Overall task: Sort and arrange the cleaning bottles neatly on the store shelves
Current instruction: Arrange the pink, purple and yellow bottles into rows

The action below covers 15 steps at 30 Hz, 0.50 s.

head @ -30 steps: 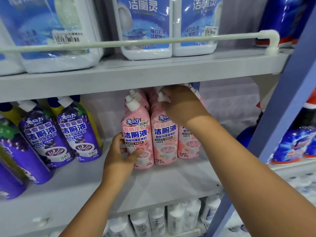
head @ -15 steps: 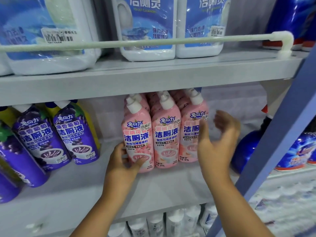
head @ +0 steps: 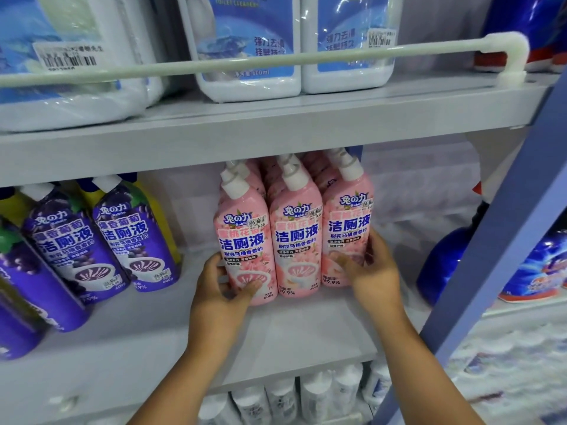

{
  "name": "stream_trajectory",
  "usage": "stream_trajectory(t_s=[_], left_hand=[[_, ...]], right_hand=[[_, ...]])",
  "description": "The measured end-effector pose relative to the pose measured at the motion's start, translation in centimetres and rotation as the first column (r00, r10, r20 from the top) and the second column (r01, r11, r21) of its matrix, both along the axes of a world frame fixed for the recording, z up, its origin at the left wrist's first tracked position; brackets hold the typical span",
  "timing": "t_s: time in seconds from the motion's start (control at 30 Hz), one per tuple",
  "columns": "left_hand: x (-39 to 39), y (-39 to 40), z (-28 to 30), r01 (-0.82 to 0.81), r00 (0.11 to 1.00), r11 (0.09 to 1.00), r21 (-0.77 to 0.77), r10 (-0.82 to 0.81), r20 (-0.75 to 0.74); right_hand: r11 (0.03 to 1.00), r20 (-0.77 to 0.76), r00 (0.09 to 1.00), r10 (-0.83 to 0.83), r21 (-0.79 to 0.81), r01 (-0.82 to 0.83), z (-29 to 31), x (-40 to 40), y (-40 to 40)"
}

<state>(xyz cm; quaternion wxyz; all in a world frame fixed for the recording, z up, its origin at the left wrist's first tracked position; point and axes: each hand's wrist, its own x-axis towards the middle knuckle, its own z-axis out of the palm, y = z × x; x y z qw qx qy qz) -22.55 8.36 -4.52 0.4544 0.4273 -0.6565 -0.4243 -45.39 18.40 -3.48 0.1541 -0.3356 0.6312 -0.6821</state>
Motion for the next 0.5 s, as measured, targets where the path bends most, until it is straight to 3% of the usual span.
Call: stream_trajectory(t_s=[0.2,0.5], left_hand=[[-0.2,0.1,-0.1,-0.006,1.0,1.0,-0.003,0.006,-0.015],[0.0,0.1,-0.1,-0.014,1.0,1.0,-0.012,0.014,-0.026]], right_hand=[[0.997,0.152,0.988,0.009,-0.08,0.003,-0.9,0.3,0.1],[0.997,0.128,0.992,0.02,-0.08,-0.01,-1.5,0.2,0.1]])
